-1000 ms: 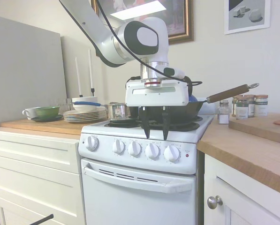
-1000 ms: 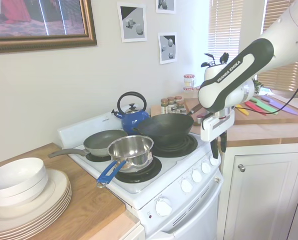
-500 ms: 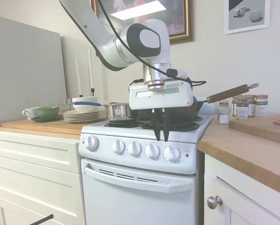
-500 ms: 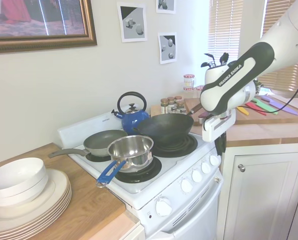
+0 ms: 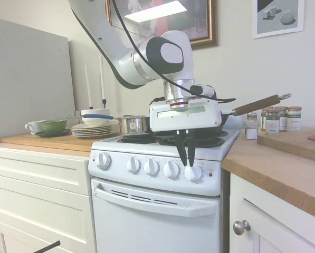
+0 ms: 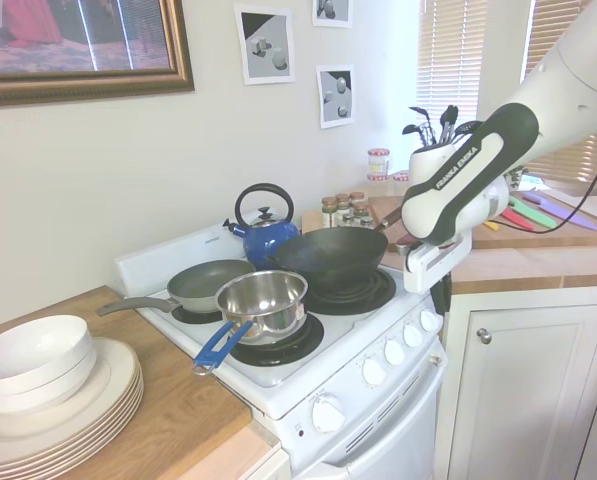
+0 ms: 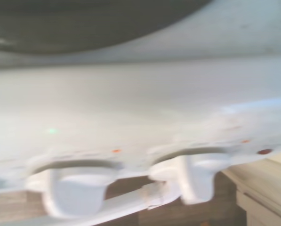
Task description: Turn on the stove on the bottom right
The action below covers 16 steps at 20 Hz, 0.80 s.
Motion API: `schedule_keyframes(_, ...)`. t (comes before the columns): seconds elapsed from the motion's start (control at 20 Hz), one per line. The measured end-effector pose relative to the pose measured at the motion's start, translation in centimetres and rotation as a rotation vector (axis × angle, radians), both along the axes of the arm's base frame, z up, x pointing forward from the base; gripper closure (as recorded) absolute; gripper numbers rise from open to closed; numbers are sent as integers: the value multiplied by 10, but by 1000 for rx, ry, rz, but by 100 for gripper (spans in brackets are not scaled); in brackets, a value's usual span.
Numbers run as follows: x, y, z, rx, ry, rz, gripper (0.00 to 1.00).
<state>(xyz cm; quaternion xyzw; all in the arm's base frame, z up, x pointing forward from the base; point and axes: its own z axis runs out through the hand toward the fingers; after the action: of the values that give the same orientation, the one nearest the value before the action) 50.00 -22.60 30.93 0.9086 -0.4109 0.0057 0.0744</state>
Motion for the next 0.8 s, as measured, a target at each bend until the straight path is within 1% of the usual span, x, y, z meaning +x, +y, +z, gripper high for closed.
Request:
schedule_keyframes(0.4,5,-5,-20,-24,-26,-18,100)
schedule_keyframes(0.8,10,-5,-18,-37,-48,-25,100)
